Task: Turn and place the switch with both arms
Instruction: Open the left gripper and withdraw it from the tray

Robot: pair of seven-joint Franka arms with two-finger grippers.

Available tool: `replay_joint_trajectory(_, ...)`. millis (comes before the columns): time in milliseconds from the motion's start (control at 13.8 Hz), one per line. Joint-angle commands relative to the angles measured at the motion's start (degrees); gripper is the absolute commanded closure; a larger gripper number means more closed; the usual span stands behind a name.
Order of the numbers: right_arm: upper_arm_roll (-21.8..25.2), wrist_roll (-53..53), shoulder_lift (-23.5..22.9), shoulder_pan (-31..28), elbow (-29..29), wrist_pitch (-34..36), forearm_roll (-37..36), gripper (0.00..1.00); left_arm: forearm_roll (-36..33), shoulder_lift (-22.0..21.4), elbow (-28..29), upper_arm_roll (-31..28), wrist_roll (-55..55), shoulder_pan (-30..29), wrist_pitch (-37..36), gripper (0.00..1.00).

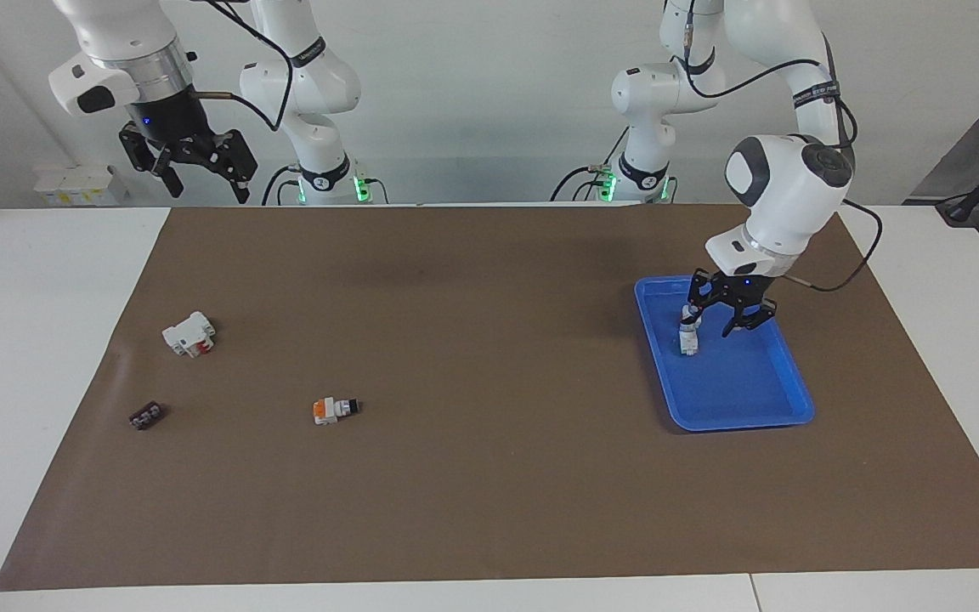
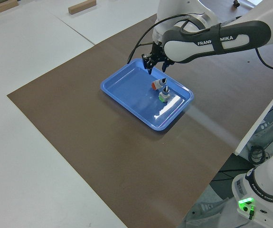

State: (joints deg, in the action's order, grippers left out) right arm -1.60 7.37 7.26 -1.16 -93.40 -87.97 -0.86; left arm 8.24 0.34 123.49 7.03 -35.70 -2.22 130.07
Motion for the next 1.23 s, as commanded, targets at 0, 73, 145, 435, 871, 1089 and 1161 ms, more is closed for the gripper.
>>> replay_joint_trajectory(0, 0.5, -3.3, -0.1, -0.2, -0.1, -1.0, -1.0, 0.00, -1.3, -3.0, -0.4, -0.6, 4.9, 1.8, -1.4, 0.01)
replay_joint_trajectory(73, 0.5, -4.5, -0.1, -0.2, -0.1, -1.1, -1.1, 0.00, -1.3, -4.0, -0.2, -0.6, 8.9, 1.8, -2.5, 0.00)
replay_joint_trajectory(145, 0.5, -6.0, -0.1, -0.2, -0.4, -1.1, -1.0, 0.00, -1.3, -5.7, -0.1, -0.6, 11.2, 1.8, -5.5, 0.00)
replay_joint_trajectory(435, 0.4, -5.4, -0.4, -0.2, 0.1, 2.0, -0.5, 0.00, -1.6, -11.3, -0.5, -1.1, 17.2, 1.6, -17.0, 0.00)
replay_joint_trajectory(871, 0.5, -5.4, -0.3, -0.2, -0.6, 0.8, 0.0, 0.00, -5.1, -3.0, -26.9, -2.5, 27.0, 2.8, -32.2, 0.00)
replay_joint_trajectory(1089, 0.5, -5.4, -0.1, 0.3, -0.6, 1.1, 0.0, 0.00, -5.1, 3.1, -41.4, -3.9, 29.7, 4.2, -41.5, 0.00)
replay_joint_trajectory(1161, 0.5, -5.4, -0.1, 0.4, -0.6, 1.1, 0.0, 0.00, -4.9, 4.1, -44.1, -5.4, 31.1, 5.6, -42.6, 0.00)
